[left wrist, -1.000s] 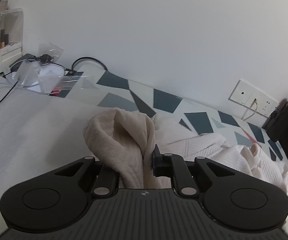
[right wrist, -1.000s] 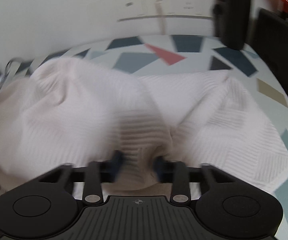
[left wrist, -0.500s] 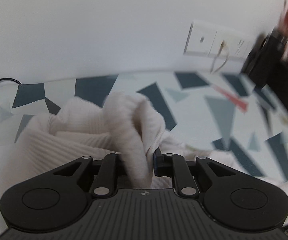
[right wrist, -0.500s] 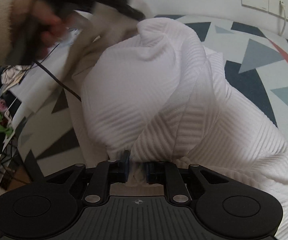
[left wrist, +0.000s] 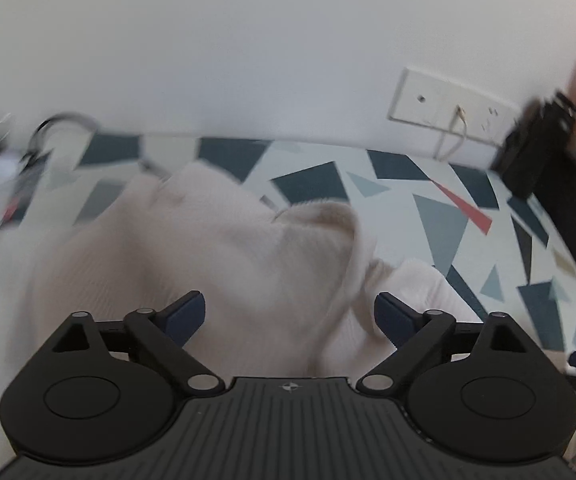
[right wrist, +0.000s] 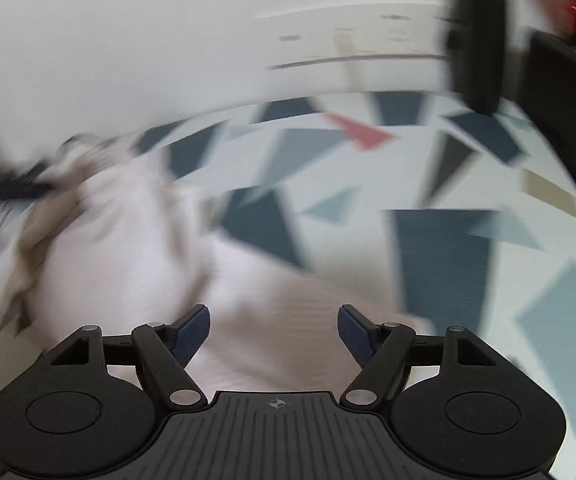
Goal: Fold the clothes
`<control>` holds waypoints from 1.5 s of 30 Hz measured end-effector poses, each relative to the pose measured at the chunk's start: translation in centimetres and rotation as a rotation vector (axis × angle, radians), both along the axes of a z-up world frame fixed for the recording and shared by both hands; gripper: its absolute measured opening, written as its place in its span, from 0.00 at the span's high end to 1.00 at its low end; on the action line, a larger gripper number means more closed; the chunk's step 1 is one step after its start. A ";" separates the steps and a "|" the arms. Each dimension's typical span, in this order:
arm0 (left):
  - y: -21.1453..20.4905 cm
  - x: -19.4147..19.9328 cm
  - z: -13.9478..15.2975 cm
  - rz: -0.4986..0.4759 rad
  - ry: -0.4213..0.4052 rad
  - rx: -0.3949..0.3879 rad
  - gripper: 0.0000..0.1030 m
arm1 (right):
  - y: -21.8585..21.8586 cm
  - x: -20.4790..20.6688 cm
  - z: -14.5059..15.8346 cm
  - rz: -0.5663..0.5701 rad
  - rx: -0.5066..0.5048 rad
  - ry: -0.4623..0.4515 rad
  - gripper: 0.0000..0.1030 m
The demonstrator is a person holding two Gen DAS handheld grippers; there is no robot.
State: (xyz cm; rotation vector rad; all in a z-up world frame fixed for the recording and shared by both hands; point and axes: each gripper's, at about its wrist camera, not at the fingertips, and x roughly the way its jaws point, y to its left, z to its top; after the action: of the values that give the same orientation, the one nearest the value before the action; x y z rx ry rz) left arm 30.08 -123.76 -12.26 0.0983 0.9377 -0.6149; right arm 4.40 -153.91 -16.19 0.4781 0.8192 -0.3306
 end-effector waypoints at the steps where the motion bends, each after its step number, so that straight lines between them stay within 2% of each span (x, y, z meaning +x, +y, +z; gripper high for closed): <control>1: 0.6 -1.2 -0.1 0.024 0.031 -0.009 0.10 | -0.9 -0.2 -0.3 -0.030 -0.003 0.009 0.34; 4: 1.7 -5.0 -1.6 0.074 0.164 -0.018 0.10 | -2.5 -0.5 -1.5 -0.072 -0.023 0.050 0.34; 7: 2.8 -8.0 -3.1 0.079 0.232 -0.016 0.10 | -3.2 -1.0 -2.0 -0.058 -0.046 0.071 0.33; 11: 5.4 -9.8 -3.5 0.150 0.250 -0.024 0.10 | -4.2 -2.0 -1.9 -0.064 -0.084 0.078 0.28; 13: 6.6 -10.3 -4.0 0.180 0.233 -0.019 0.10 | -5.3 -2.7 -1.9 -0.078 -0.068 0.064 0.24; 15: 6.6 -11.0 -4.7 0.173 0.202 0.007 0.10 | -6.2 -3.4 -2.2 -0.065 -0.027 0.046 0.23; 18: 5.0 -12.3 -5.5 0.132 0.190 0.014 0.10 | -6.3 -3.5 -3.2 0.004 -0.020 0.053 0.24; 21: 2.5 -14.1 -6.3 0.037 0.199 0.000 0.10 | -5.1 -3.1 -4.1 0.077 -0.041 0.055 0.29; 23: 0.2 -15.2 -7.2 -0.051 0.189 0.025 0.10 | -4.5 -2.7 -4.8 0.109 -0.029 0.042 0.43; 24: -0.9 -15.8 -7.6 -0.092 0.182 0.041 0.11 | -4.3 -2.5 -5.1 0.121 -0.025 0.047 0.56; 26: -3.2 -16.9 -8.5 -0.175 0.167 0.074 0.22 | -3.7 -2.3 -5.4 0.127 -0.051 0.048 0.58; 27: -3.6 -17.0 -8.7 -0.192 0.159 0.077 0.32 | -3.4 -2.4 -5.5 0.133 -0.063 0.049 0.60; 28: -3.5 -16.8 -8.6 -0.196 0.150 0.072 0.70 | -3.2 -2.4 -5.5 0.138 -0.071 0.052 0.65; 30: -3.3 -16.4 -8.5 -0.204 0.133 0.062 0.88 | -2.7 -2.7 -5.5 0.144 -0.074 0.055 0.71; 31: -3.3 -16.1 -8.4 -0.208 0.124 0.057 0.90 | -2.4 -2.9 -5.5 0.146 -0.067 0.056 0.72; 34: -0.4 -14.0 -8.6 -0.125 0.197 -0.033 0.92 | -0.8 -3.6 -5.4 0.158 -0.049 0.062 0.72; 35: 0.6 -13.5 -8.4 -0.106 0.198 -0.047 0.92 | -0.1 -3.8 -5.4 0.163 -0.038 0.064 0.72; 40: 5.2 -11.6 -6.8 -0.063 0.141 -0.087 0.92 | 4.8 -3.1 -5.3 0.224 -0.010 0.072 0.75; 45: 10.8 -8.7 -6.0 0.018 0.093 -0.123 0.92 | 10.8 0.0 -5.0 0.284 0.054 0.072 0.78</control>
State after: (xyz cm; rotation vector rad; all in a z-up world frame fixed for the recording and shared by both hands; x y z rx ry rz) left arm 21.38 -112.98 -18.26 -0.0485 0.9870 -0.6635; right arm 4.39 -143.13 -21.24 0.3957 0.9552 -0.0637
